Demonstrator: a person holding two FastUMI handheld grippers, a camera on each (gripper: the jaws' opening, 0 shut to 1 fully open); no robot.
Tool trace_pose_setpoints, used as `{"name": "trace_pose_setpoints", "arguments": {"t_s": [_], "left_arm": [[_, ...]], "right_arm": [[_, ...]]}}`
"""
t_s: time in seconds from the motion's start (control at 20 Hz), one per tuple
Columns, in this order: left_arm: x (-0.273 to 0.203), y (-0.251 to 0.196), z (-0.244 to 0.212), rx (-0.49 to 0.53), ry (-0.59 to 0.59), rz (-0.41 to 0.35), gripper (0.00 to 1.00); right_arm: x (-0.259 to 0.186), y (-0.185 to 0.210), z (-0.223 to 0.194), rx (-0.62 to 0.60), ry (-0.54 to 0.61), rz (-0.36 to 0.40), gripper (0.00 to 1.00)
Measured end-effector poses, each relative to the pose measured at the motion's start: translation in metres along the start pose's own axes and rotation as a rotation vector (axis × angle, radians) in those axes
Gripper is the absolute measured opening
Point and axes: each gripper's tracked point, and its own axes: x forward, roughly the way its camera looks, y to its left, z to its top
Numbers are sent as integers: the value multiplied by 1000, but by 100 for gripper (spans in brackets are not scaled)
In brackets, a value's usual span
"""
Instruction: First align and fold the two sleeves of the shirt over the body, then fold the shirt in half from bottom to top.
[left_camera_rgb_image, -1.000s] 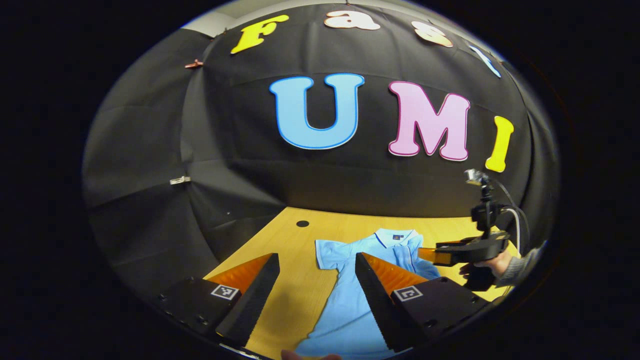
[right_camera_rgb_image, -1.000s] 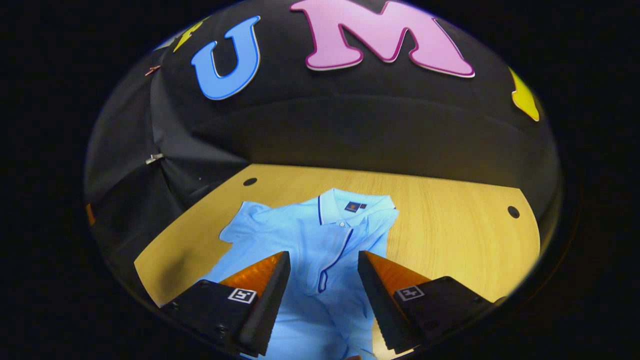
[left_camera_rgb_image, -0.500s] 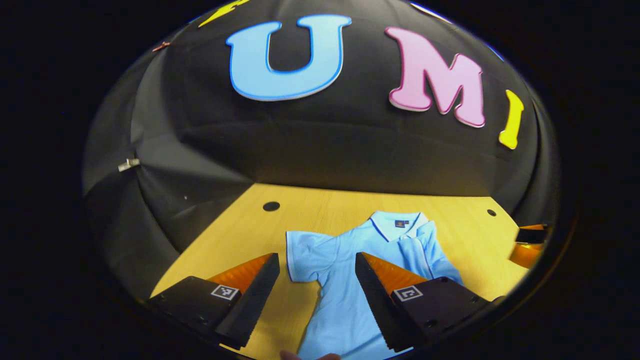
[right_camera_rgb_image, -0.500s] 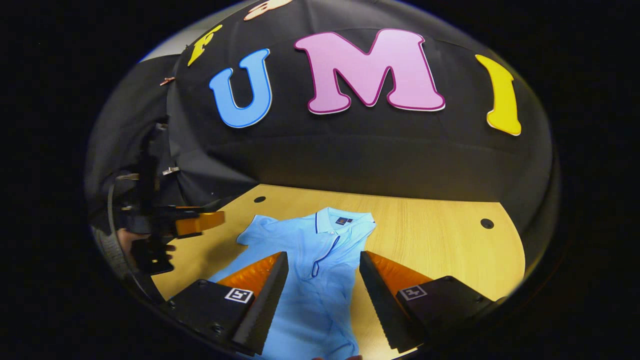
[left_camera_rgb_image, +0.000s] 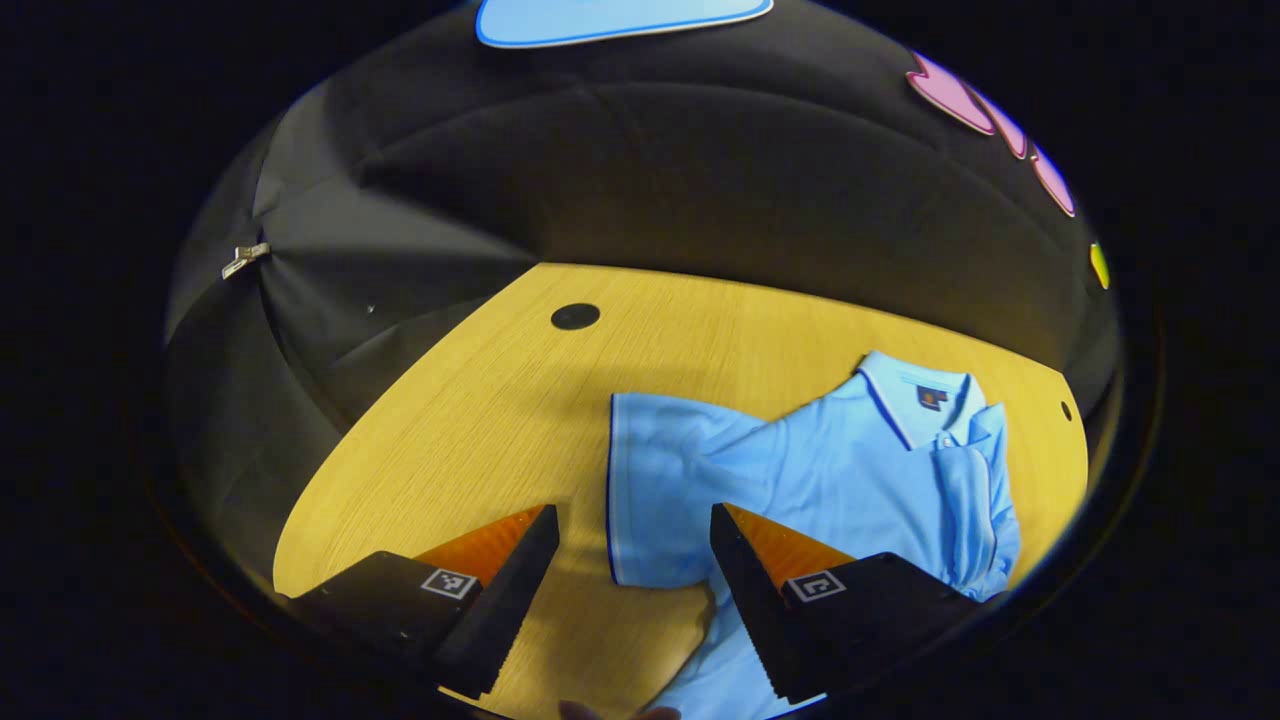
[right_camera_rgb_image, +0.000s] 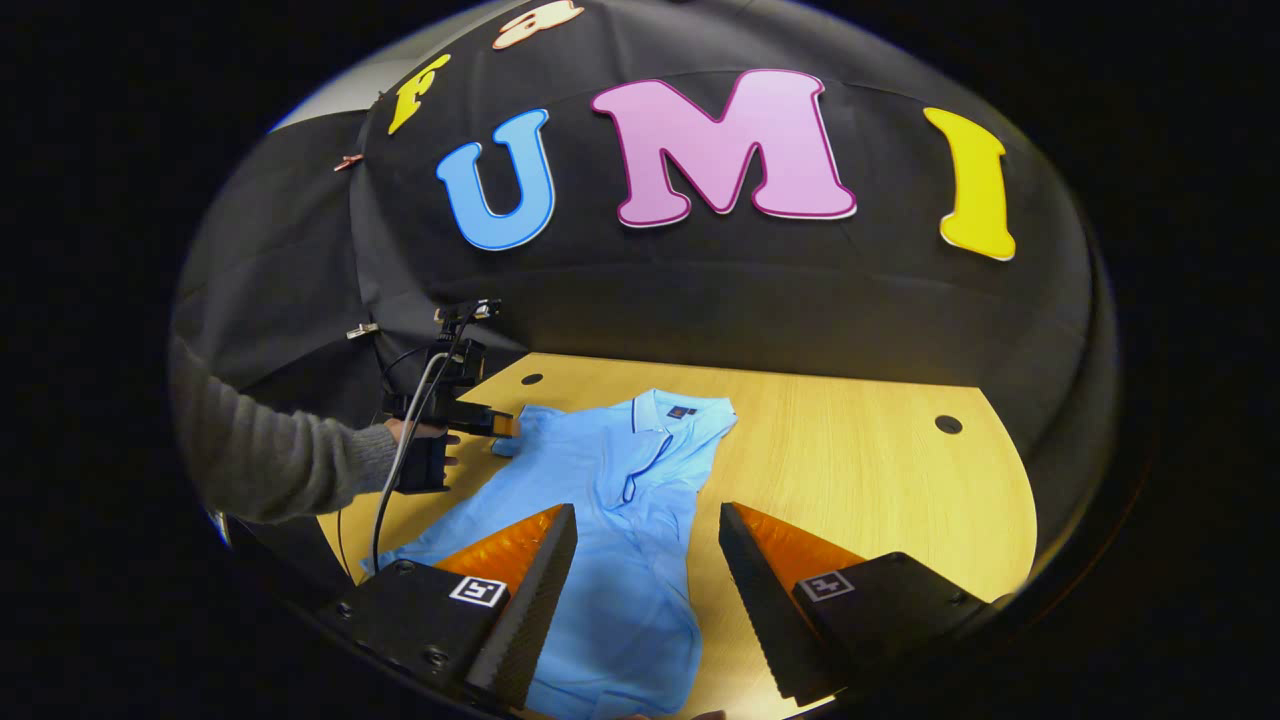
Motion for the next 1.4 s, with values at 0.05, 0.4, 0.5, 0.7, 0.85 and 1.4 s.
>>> {"name": "trace_pose_setpoints", "arguments": {"t_s": [0.05, 0.4, 0.5, 0.7, 0.85, 1.4], "left_arm": [[6, 2, -1, -5, 12, 12, 97], [20, 0, -9, -15, 69, -11, 94], [19, -6, -12, -15, 82, -20, 76], [16, -14, -10, -32, 86, -40, 19], [13, -20, -10, -56, 78, -61, 6], [-74, -133, 20, 91, -140, -327, 6]], "right_arm": [[-3, -5, -2, 10, 4, -11, 89], [-16, -38, 0, 91, -1, -79, 89], [-19, -44, -1, 103, -6, -89, 89], [-25, -46, -10, 110, 7, -88, 89], [-31, -46, -18, 118, 18, -83, 90], [-48, -50, -34, 141, 33, -85, 89]]}}
